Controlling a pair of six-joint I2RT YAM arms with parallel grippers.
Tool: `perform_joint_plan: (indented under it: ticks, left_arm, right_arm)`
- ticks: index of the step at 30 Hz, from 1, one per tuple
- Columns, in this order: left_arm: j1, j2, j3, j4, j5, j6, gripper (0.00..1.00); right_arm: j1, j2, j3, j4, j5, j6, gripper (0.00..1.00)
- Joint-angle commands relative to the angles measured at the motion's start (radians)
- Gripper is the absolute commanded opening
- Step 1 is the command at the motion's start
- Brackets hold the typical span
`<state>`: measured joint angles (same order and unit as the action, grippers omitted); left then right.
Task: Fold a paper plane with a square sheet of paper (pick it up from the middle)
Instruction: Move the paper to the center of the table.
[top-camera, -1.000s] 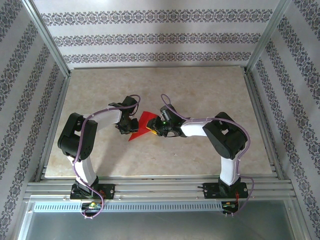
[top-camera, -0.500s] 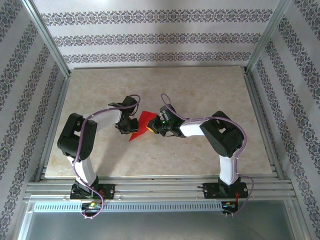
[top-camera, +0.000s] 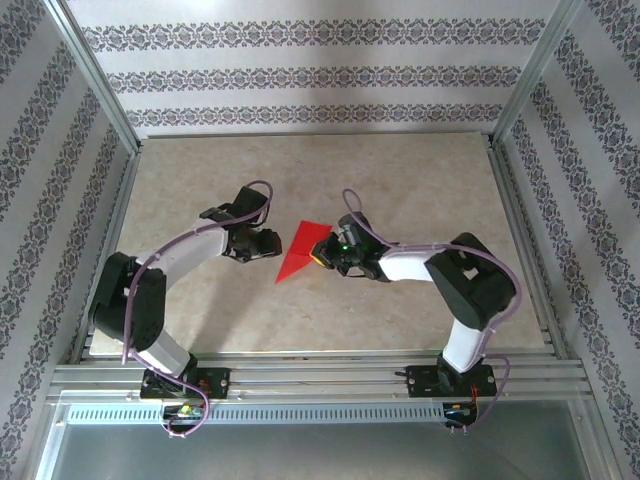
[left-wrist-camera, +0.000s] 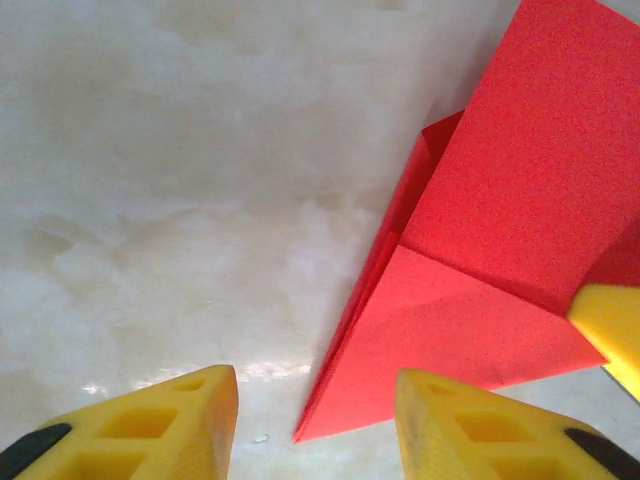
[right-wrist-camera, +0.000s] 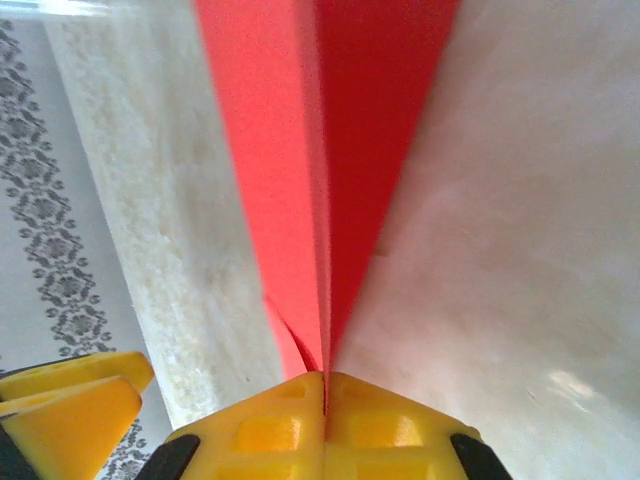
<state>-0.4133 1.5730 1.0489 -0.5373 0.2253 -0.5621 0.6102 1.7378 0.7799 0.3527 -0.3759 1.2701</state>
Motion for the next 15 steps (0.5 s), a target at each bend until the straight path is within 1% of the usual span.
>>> perform_joint_plan:
  ticks: [1, 5, 7, 10, 13, 15]
  left_arm:
    - [-0.040, -0.059, -0.033, 0.111, 0.043, 0.058, 0.51]
    - [-0.096, -0.106, -0.086, 0.253, 0.075, 0.096, 0.61]
    - [-0.132, -0.122, -0.121, 0.336, 0.070, 0.123, 0.68]
    - [-0.188, -0.130, -0.172, 0.461, 0.061, 0.203, 0.74]
    - [-0.242, -0.128, -0.217, 0.561, 0.036, 0.326, 0.77]
    - [-0.262, -0.123, -0.235, 0.607, 0.028, 0.395, 0.77]
  right_arm:
    - [-0.033, -0.116, -0.065, -0.088, 0.026, -0.038, 0.02]
    - [-0.061, -0.222, -0.115, -0.200, 0.039, -0.047, 0.02]
    - [-0.071, -0.243, -0.115, -0.256, 0.039, -0.048, 0.03]
    - [-0.082, -0.252, -0.104, -0.300, 0.032, -0.035, 0.03]
    - [-0.094, -0.243, -0.086, -0.317, 0.012, 0.003, 0.02]
    - [-0.099, -0.240, -0.077, -0.324, 0.004, 0.037, 0.02]
